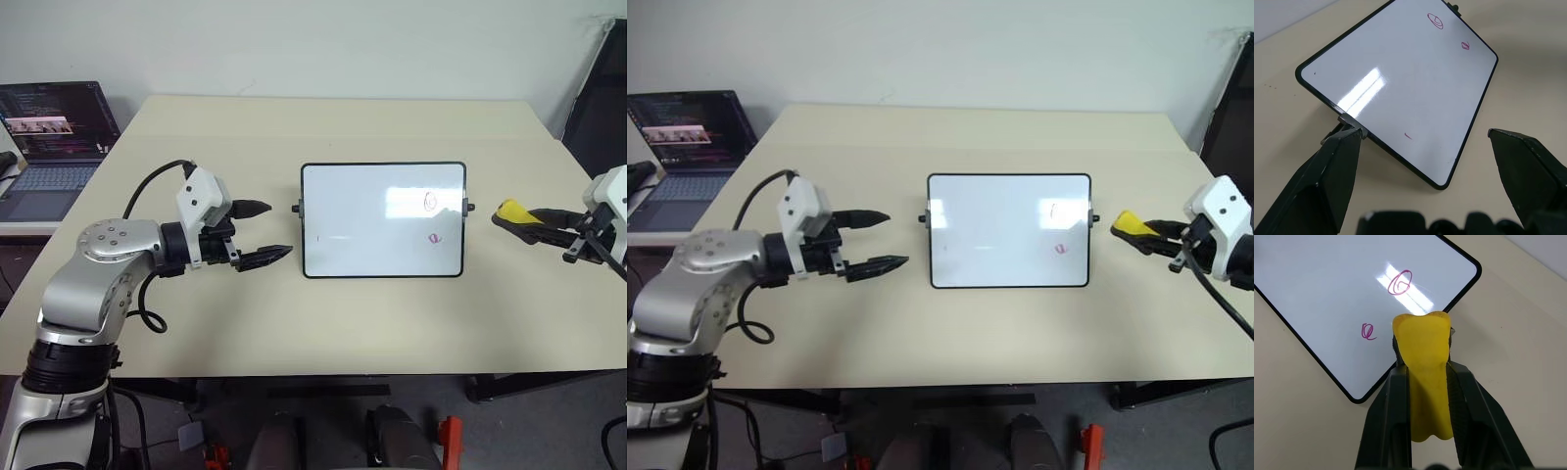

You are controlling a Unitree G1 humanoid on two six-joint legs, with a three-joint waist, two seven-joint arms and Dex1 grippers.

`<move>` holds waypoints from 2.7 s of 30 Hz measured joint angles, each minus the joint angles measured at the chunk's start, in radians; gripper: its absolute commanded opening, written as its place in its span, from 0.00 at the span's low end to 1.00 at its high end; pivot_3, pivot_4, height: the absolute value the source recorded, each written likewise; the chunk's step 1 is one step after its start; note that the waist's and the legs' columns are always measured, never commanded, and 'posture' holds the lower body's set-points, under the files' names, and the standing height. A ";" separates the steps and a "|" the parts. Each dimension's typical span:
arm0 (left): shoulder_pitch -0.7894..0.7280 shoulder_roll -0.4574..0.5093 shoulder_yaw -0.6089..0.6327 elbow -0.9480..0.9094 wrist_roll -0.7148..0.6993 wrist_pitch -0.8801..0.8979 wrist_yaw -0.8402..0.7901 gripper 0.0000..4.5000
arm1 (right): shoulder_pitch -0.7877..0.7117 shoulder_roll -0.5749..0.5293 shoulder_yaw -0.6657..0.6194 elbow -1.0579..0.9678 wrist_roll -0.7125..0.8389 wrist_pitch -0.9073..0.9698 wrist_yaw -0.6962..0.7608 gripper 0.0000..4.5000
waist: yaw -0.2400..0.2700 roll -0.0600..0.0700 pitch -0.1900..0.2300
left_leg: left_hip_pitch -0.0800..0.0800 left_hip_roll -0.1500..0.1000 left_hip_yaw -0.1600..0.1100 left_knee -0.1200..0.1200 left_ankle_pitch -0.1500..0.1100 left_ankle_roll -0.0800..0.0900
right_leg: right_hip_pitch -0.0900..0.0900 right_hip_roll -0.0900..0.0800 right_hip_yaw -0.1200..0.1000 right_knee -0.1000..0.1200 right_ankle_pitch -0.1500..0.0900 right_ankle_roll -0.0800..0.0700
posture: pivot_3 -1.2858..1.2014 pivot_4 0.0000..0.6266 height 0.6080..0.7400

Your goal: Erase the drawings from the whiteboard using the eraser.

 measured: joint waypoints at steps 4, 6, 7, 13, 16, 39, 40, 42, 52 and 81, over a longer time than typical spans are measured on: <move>-0.002 -0.001 0.000 0.002 0.003 -0.001 -0.001 1.00 | -0.056 0.076 0.028 0.000 -0.002 -0.008 -0.047 0.15 | -0.006 0.000 0.000 | 0.001 0.000 0.000 0.001 0.000 0.000 | 0.000 0.000 0.001 0.001 0.000 0.000 | 0.52 0.24 1.00; -0.009 -0.008 -0.005 0.005 0.004 -0.004 -0.001 1.00 | -0.141 0.179 0.064 0.003 -0.016 -0.031 -0.130 0.15 | -0.015 0.000 0.000 | 0.001 0.000 0.000 0.001 0.000 0.000 | 0.000 0.000 0.001 0.002 0.000 0.000 | 0.52 0.24 1.00; -0.016 -0.015 -0.011 0.007 0.005 -0.005 -0.001 1.00 | -0.182 0.237 0.085 0.005 -0.022 -0.041 -0.180 0.15 | -0.018 0.000 0.000 | 0.001 0.000 0.000 0.001 0.000 0.000 | 0.000 0.001 0.001 0.003 0.000 0.000 | 0.52 0.24 1.00; -0.027 -0.039 -0.029 0.013 0.009 -0.006 0.003 1.00 | -0.260 0.477 0.213 0.084 -0.145 -0.139 -0.424 0.15 | -0.008 0.000 0.000 | 0.000 -0.001 -0.001 0.001 0.000 0.000 | -0.001 0.000 0.000 0.003 0.000 0.000 | 0.52 0.24 1.00; -0.025 -0.039 -0.029 0.013 0.010 -0.006 0.008 1.00 | -0.261 0.496 0.235 0.153 -0.206 -0.187 -0.483 0.15 | 0.004 0.000 0.000 | -0.001 -0.002 0.000 0.001 0.000 -0.001 | -0.001 -0.003 0.000 0.002 0.000 0.001 | 0.52 0.24 1.00; -0.011 -0.041 -0.029 0.011 0.008 -0.006 0.019 1.00 | -0.170 0.465 0.399 0.165 -0.334 -0.269 -0.423 0.11 | -0.020 -0.008 -0.005 | 0.005 0.000 0.000 0.003 0.000 -0.001 | 0.003 0.000 0.002 0.004 0.002 0.001 | 0.52 0.24 1.00; -0.011 -0.041 -0.029 0.011 0.009 -0.006 0.019 1.00 | -0.173 0.472 0.400 0.168 -0.337 -0.268 -0.435 0.11 | -0.022 -0.008 -0.005 | 0.005 0.000 0.000 0.003 0.001 0.000 | 0.003 0.000 0.002 0.004 0.003 0.000 | 0.52 0.24 1.00; -0.011 -0.041 -0.029 0.011 0.009 -0.006 0.019 1.00 | -0.191 0.476 0.401 0.187 -0.349 -0.269 -0.458 0.11 | -0.022 -0.008 -0.005 | 0.005 0.000 0.000 0.003 0.002 0.001 | 0.003 0.001 0.002 0.004 0.004 0.002 | 0.52 0.24 1.00; -0.014 -0.048 -0.029 0.013 0.011 -0.007 0.019 1.00 | -0.326 0.484 0.339 0.322 -0.408 -0.283 -0.655 0.10 | -0.018 -0.008 -0.005 | 0.002 -0.001 0.001 0.003 0.004 0.002 | 0.002 0.001 0.003 0.002 0.008 0.000 | 0.52 0.24 1.00; -0.029 -0.051 -0.081 0.069 0.078 -0.050 -0.005 1.00 | 0.201 -0.073 -0.017 0.018 -0.091 -0.066 -0.020 0.09 | -0.015 -0.001 -0.001 | 0.002 0.000 0.004 0.000 0.001 0.003 | 0.001 0.000 0.005 -0.001 0.001 0.006 | 0.52 0.24 1.00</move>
